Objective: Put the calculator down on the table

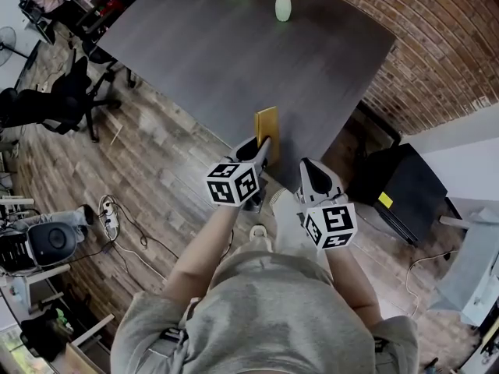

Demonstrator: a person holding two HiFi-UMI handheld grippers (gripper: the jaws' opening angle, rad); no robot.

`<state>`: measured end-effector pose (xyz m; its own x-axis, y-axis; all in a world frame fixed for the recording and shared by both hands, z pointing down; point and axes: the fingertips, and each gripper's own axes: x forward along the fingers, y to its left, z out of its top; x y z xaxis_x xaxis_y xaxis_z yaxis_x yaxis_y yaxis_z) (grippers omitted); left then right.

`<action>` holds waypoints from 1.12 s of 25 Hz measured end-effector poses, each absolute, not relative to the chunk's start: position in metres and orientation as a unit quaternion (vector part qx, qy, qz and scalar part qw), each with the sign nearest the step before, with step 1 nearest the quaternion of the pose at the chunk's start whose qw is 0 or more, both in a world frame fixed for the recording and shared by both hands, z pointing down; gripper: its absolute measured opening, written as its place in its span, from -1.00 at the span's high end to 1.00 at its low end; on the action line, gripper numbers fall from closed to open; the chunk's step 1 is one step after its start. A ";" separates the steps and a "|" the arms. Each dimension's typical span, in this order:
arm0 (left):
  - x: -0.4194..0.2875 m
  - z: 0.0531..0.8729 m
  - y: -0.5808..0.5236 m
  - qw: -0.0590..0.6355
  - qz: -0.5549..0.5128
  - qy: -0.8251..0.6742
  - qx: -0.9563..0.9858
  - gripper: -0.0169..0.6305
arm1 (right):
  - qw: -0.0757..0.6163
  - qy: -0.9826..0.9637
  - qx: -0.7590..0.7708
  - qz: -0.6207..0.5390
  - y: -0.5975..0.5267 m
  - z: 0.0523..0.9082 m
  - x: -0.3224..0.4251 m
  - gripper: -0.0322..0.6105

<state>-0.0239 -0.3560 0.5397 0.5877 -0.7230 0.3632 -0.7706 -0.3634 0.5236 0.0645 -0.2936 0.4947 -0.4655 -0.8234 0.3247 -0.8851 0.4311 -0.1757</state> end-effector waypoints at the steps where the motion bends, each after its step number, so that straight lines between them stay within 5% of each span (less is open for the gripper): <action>1: -0.022 0.542 -0.358 0.339 0.038 -0.453 0.824 0.67 | 0.096 -0.840 0.508 0.163 -0.295 0.496 0.066 0.89; 28: -0.002 0.576 -0.386 0.366 0.075 -0.450 0.811 0.67 | 0.101 -0.839 0.507 0.170 -0.302 0.508 0.074 0.89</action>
<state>-0.0016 -0.3861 0.5758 0.5845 -0.6743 0.4512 -0.7844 -0.3274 0.5268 0.0741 -0.3019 0.5079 -0.4657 -0.8159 0.3425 -0.8849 0.4285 -0.1825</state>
